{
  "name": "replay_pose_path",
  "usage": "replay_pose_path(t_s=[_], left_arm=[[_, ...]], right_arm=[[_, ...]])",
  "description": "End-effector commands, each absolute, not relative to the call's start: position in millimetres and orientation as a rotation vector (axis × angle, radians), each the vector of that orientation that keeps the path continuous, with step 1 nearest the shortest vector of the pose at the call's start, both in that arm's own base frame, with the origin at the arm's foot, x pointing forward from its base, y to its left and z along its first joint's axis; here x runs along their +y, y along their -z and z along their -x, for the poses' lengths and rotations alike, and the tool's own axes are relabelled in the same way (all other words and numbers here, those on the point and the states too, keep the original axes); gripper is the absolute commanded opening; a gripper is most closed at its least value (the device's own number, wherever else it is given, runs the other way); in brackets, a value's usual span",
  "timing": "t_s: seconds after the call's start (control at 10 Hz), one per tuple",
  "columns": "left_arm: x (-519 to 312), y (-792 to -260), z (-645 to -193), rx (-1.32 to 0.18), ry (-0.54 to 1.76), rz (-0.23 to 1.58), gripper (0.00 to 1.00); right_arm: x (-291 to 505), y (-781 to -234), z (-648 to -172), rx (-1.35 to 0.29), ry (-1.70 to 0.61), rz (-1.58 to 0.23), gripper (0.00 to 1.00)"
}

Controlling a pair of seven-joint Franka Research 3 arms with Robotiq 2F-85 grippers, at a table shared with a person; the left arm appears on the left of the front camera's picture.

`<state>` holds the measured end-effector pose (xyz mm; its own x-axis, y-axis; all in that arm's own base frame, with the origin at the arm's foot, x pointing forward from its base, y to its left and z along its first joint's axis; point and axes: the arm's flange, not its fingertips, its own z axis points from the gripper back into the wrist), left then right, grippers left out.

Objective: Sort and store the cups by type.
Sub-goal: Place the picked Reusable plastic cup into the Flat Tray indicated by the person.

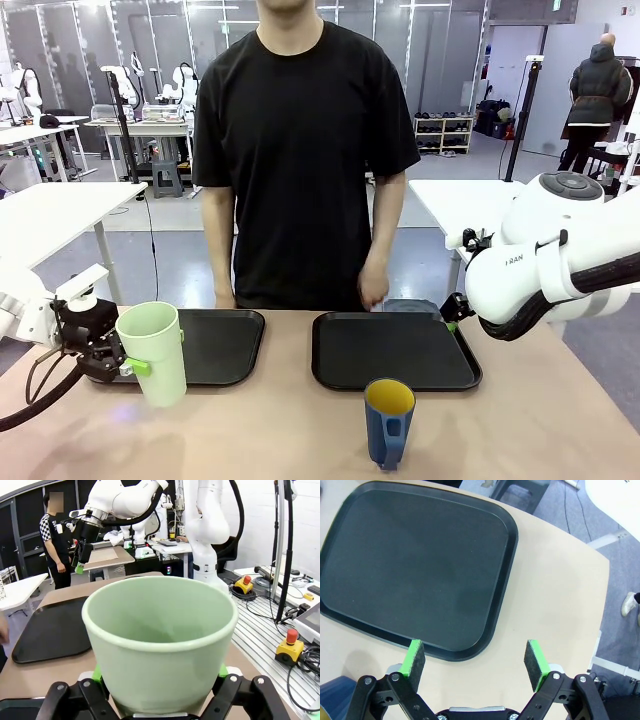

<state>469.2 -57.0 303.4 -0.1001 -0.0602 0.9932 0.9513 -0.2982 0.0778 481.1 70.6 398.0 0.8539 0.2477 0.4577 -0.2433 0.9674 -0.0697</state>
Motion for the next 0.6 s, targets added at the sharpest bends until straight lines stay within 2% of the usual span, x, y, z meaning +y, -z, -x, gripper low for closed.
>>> replay_pose_path(t_s=[0.0,0.5], left_arm=[[-55.4,-304.9,-469.7,-1.061,1.547,1.336,0.41],[-55.4,-304.9,-469.7,-1.061,1.547,1.336,0.41]], right_arm=[[70.5,-397.1,-480.0,-0.483,-0.262,0.012,1.0],[70.5,-397.1,-480.0,-0.483,-0.262,0.012,1.0]])
